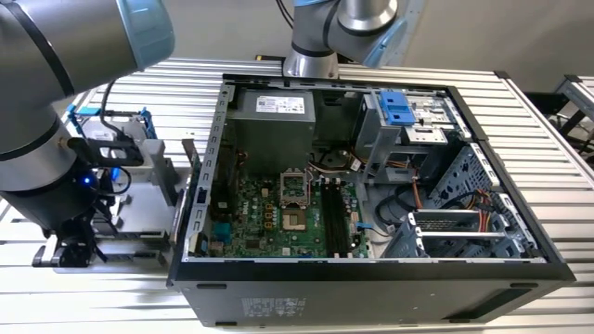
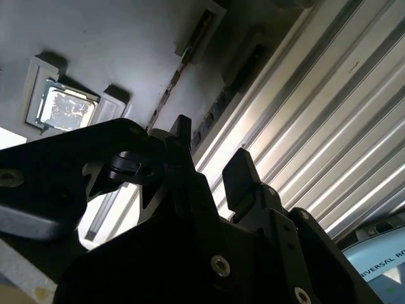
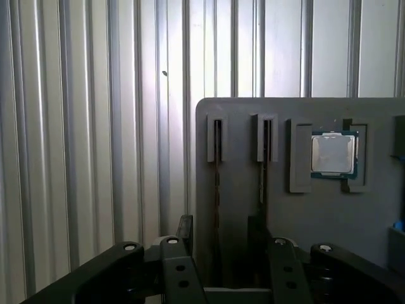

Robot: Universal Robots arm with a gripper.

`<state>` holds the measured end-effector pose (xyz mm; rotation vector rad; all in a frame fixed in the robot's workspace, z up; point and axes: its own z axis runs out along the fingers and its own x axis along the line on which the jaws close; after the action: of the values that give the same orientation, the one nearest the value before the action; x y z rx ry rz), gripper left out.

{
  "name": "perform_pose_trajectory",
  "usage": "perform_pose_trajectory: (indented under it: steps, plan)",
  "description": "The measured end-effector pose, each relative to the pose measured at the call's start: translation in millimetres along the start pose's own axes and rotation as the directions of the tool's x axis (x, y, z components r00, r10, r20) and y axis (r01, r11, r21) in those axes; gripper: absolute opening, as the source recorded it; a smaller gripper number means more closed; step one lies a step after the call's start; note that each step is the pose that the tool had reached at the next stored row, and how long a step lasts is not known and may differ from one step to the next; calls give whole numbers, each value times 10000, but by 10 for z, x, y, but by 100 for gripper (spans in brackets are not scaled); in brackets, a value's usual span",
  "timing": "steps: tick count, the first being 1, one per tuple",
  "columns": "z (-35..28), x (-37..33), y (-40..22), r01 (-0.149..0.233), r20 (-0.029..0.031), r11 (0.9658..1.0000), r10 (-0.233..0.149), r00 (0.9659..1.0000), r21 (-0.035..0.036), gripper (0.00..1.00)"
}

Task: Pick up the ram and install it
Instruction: 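Pick up the ram and move it above insertion slot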

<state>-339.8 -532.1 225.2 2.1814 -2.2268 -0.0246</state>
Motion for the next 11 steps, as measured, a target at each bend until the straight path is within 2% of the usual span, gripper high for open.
perform_pose_trajectory:
  steps: [11]
  plan:
    - [157, -6, -4, -3, -30, 10000, 3, 10000, 1, 100]
